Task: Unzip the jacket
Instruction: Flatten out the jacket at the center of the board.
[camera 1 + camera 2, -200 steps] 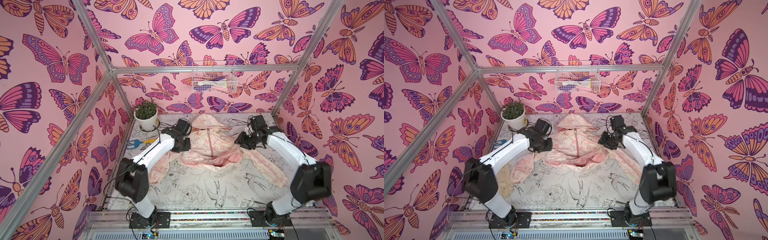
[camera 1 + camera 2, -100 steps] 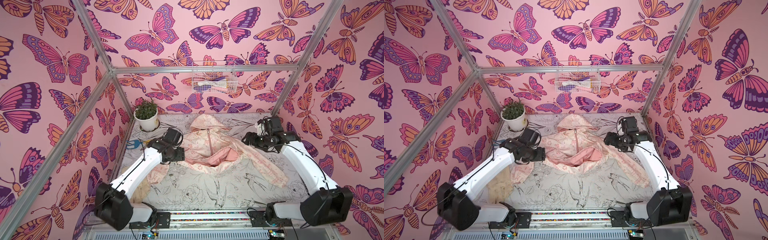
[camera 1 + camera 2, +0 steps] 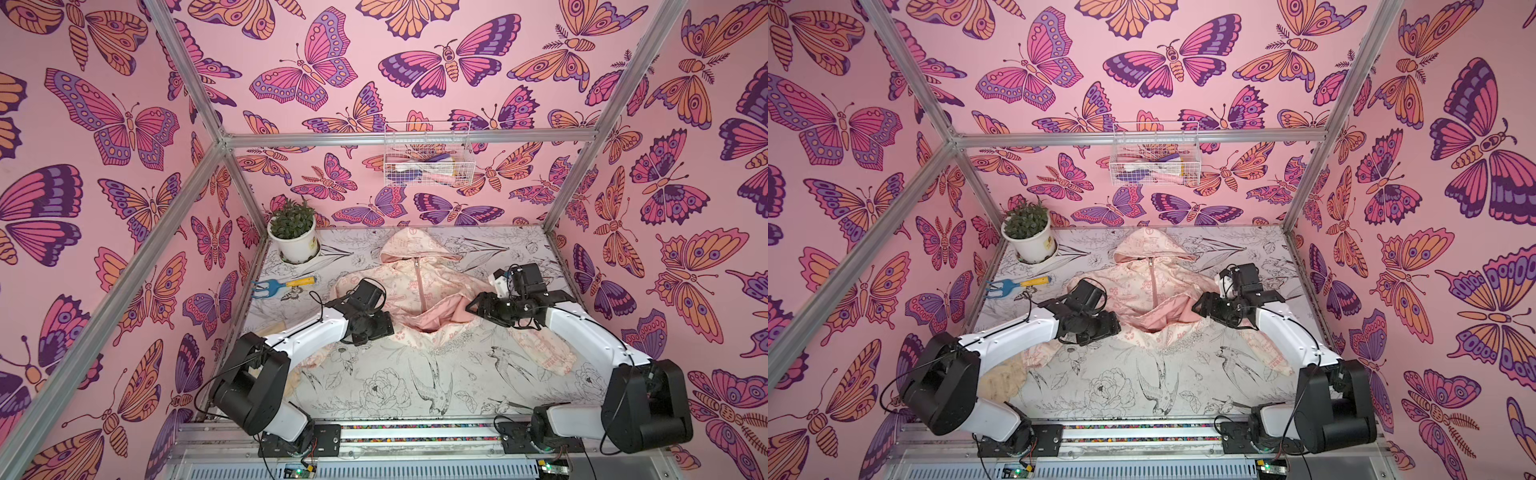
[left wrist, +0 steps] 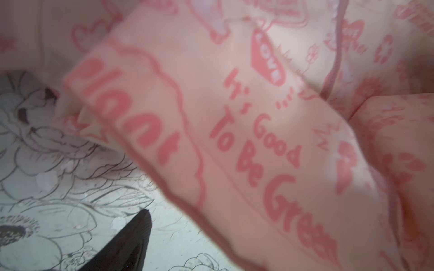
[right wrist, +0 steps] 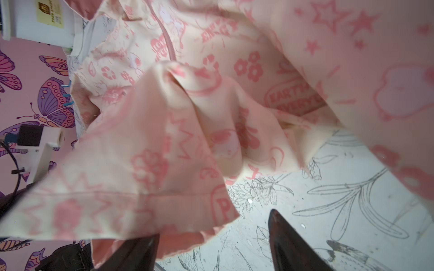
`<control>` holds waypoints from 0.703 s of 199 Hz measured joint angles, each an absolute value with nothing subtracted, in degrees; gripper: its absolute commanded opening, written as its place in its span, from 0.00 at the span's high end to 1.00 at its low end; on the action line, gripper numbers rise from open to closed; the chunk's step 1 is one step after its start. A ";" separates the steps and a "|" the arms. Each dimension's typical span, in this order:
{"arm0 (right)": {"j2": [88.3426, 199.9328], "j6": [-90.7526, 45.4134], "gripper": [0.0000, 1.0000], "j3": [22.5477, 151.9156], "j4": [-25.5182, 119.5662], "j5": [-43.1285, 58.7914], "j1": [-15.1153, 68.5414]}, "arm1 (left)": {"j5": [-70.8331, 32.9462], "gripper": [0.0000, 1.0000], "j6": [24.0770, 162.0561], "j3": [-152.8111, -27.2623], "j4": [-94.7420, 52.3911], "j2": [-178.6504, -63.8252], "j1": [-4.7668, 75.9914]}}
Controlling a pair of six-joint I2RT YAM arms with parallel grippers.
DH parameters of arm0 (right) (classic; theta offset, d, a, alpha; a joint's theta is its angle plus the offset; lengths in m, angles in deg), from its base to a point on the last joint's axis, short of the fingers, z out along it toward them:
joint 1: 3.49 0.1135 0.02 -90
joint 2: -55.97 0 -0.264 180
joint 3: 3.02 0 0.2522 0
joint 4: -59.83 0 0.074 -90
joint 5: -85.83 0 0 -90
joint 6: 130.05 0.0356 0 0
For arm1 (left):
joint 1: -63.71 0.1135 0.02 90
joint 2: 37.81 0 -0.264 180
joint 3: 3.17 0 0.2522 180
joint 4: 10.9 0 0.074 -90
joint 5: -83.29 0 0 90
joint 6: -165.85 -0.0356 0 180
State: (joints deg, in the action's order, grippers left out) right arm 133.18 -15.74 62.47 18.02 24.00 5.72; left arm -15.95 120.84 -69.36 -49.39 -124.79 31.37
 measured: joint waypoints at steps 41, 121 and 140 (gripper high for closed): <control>137.20 -17.88 0.39 66.84 18.43 23.65 5.72 | -13.96 0.28 119.55 -70.67 -47.38 -126.25 31.40; 141.90 -19.65 0.58 70.62 17.15 21.83 6.40 | -5.98 0.39 114.37 -70.58 -47.49 -125.86 32.86; 142.36 -19.96 0.63 71.47 16.69 21.39 6.73 | -4.89 0.41 113.15 -70.58 -47.31 -125.68 33.01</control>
State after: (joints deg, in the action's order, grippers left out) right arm 142.36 -19.96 71.47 16.69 21.39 6.73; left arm -4.89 113.15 -70.58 -47.31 -125.68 33.01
